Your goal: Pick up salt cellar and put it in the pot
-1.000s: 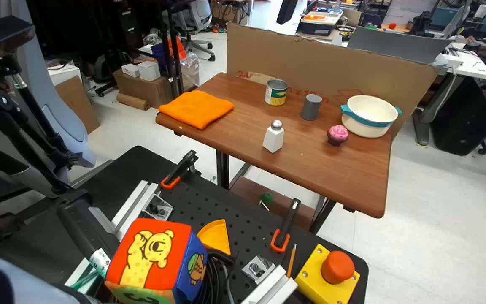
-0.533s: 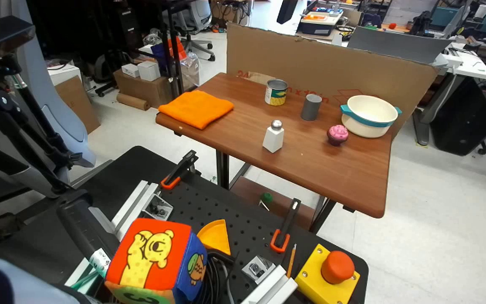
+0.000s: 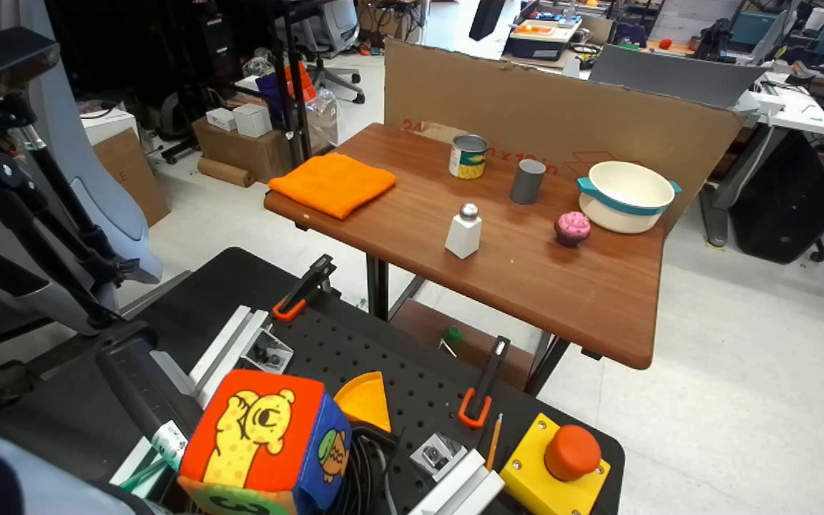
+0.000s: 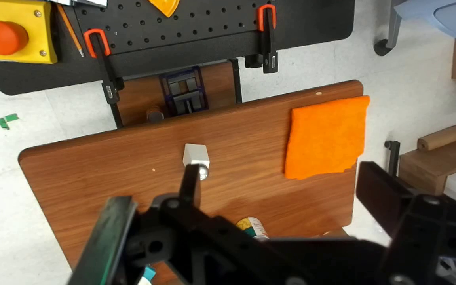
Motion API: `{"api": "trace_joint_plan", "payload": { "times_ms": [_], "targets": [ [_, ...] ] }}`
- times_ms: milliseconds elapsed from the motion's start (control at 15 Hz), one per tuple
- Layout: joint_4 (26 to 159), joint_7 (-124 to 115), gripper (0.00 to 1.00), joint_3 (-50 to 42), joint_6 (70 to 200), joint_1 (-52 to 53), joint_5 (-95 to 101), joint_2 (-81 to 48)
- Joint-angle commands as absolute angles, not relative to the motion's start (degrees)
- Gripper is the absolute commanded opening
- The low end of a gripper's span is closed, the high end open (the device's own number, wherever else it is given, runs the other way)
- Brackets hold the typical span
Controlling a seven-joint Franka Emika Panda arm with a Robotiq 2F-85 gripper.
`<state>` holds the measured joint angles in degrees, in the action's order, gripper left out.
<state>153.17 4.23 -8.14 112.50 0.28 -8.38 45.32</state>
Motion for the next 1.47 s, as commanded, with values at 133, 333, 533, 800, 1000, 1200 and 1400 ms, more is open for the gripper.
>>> {"api": "trace_joint_plan", "payload": {
  "times_ms": [133,333,533,800,1000,1200,1400],
  "targets": [
    [153.02,4.75,1.0,-7.43,112.27,-0.57,-8.94,45.2],
    [153.01,3.61,1.0,-6.44,118.36,-0.9,-8.58,41.95],
    [151.86,3.14,1.0,-5.61,125.21,-1.05,-7.3,34.79],
    [147.54,-2.75,1.0,-2.02,132.84,-1.9,-5.24,21.01],
    [141.74,-12.75,1.0,1.61,134.32,-3.79,0.3,10.42],
    [135.04,-21.66,1.0,2.6,132.32,-3.89,6.81,1.38],
    [128.86,-28.74,1.0,1.4,127.81,-2.0,11.41,-6.19]
  ]
}}
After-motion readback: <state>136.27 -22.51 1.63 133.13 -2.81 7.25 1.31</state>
